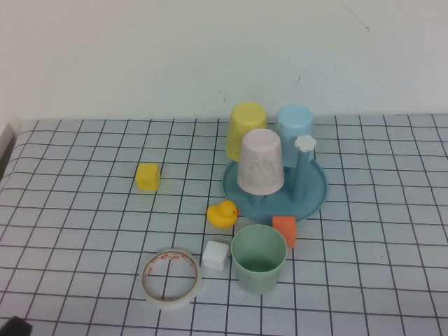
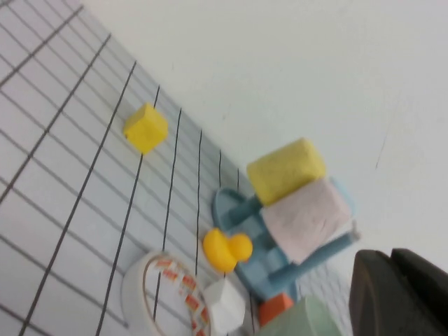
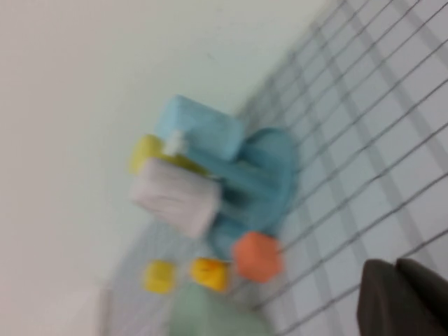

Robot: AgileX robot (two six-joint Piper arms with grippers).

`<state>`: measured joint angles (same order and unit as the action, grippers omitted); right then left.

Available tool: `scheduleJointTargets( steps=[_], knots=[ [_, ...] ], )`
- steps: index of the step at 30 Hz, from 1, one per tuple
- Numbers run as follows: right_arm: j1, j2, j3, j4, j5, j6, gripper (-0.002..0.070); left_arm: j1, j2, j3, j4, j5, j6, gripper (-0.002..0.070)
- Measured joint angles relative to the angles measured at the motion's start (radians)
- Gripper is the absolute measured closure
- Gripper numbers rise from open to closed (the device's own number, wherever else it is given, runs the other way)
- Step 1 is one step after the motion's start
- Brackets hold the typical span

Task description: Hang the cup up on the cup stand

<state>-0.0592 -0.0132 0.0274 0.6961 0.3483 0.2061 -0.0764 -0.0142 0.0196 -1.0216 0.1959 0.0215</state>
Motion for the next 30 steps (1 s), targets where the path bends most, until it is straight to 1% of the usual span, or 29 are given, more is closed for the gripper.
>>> scheduleJointTargets(
  steps=[2,4,7,11,13,15,19,26,28,30],
  knots=[
    [0.000,0.000,0.000,0.129,-0.002,0.007,0.0678,0.000,0.000,0.000,-0.017,-0.032,0.000,0.0676],
    [0.000,0.000,0.000,0.167,-0.003,0.008,0.0678,0.000,0.000,0.000,-0.027,-0.060,0.000,0.0676],
    [0.000,0.000,0.000,0.176,-0.004,0.002,0.0678,0.000,0.000,0.000,-0.033,-0.096,0.018,0.0676],
    [0.000,0.000,0.000,0.176,-0.006,-0.024,0.0678,0.000,0.000,-0.003,-0.033,-0.104,0.185,0.0676],
    [0.000,0.000,0.000,0.176,-0.008,-0.065,0.0678,0.000,0.003,-0.031,-0.025,-0.045,0.304,0.0676],
    [0.000,0.000,0.000,0.176,-0.007,-0.123,0.0678,0.000,0.035,-0.080,0.012,0.031,0.387,0.0676],
    [0.000,0.000,0.000,0.176,-0.007,-0.198,0.0678,0.000,0.187,-0.217,0.191,0.205,0.466,0.0676],
    [0.000,0.000,0.000,0.178,0.026,-0.251,0.0678,0.000,0.540,-0.581,0.568,0.461,0.487,0.0676],
    [0.000,0.000,0.000,0.178,0.035,-0.255,0.0678,0.000,0.643,-0.709,0.645,0.546,0.489,0.0676],
    [0.000,0.000,0.000,0.178,0.041,-0.262,0.0678,0.000,0.734,-0.830,0.689,0.623,0.489,0.0676]
  ],
)
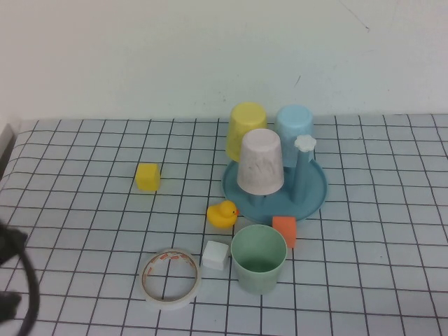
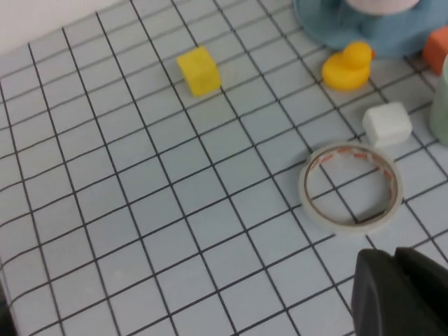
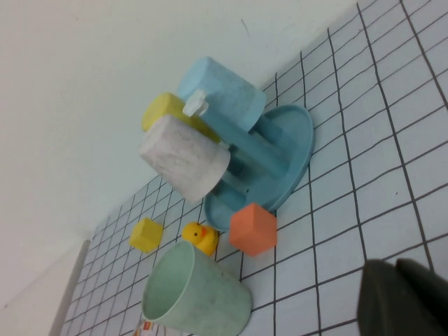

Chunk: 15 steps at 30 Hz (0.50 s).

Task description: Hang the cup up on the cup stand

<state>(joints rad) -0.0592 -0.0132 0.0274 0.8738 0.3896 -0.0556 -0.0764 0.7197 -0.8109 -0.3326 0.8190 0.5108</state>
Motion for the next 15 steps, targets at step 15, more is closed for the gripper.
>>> scheduleJointTargets(
  steps=[15],
  knots=[
    [0.000,0.000,0.000,0.000,0.011,-0.005,0.0678,-0.325,0.556,-0.424,0.280,0.241,-0.102,0.0673]
  ],
)
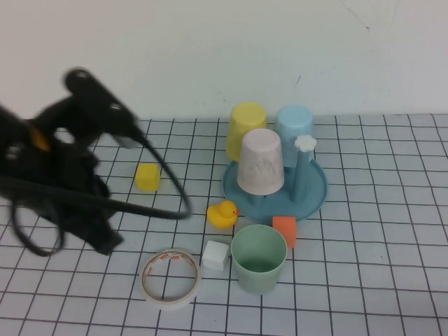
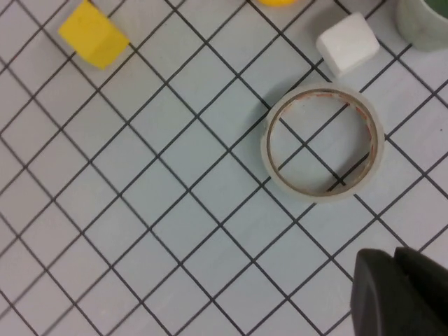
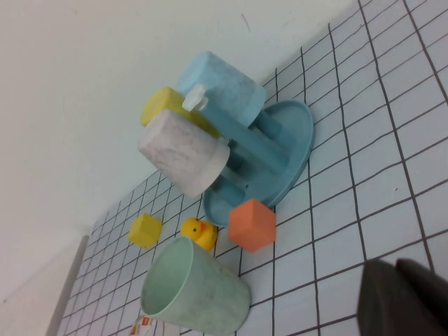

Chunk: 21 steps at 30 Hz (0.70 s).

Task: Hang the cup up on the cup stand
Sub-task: Pick up the cup from the table

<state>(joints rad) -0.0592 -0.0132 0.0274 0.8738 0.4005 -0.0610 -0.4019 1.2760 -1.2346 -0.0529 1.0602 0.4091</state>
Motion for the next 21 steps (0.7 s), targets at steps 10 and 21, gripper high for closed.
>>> scheduleJointTargets(
  steps=[10,21],
  knots=[
    [0.000,0.000,0.000,0.000,0.004,-0.009,0.0678,-0.250,0.266,-0.157,0.135,0.000,-0.168,0.0675],
    [0.000,0.000,0.000,-0.001,0.004,-0.024,0.0678,-0.272,0.560,-0.357,0.081,0.017,-0.257,0.0393]
  ],
)
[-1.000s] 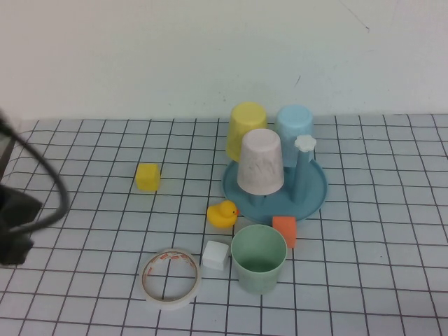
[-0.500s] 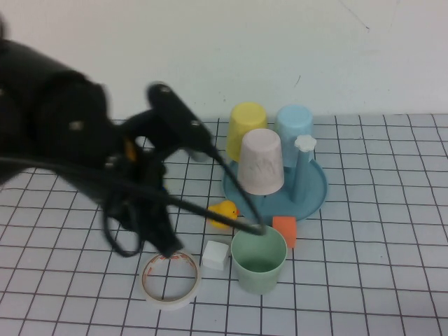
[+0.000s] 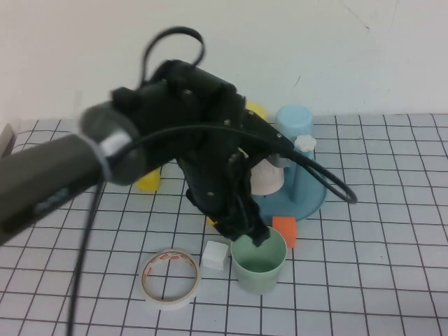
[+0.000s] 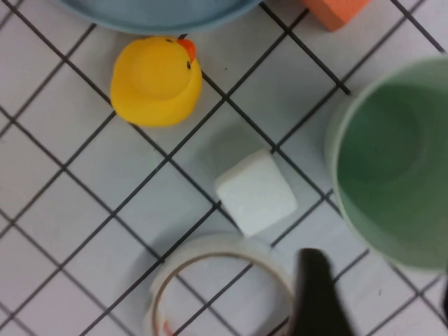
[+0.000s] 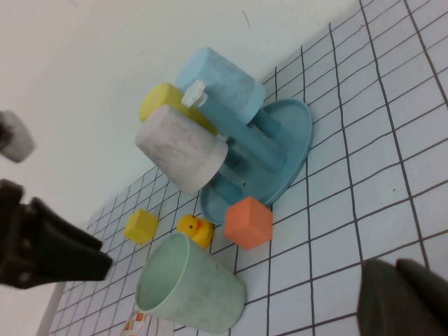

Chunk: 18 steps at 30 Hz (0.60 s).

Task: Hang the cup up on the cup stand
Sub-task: Pick up the cup from the table

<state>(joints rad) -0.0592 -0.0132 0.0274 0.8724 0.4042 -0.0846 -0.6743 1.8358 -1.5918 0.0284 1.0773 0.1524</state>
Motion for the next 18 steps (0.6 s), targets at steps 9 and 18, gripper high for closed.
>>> scheduleJointTargets(
  steps=[9,18],
  knots=[
    [0.000,0.000,0.000,0.000,0.000,-0.019,0.0678,0.008,0.152,-0.059,-0.028,-0.032,-0.122,0.0153],
    [0.000,0.000,0.000,0.000,0.001,-0.038,0.0678,0.016,0.233,-0.063,-0.069,-0.058,-0.135,0.0307]
  ],
)
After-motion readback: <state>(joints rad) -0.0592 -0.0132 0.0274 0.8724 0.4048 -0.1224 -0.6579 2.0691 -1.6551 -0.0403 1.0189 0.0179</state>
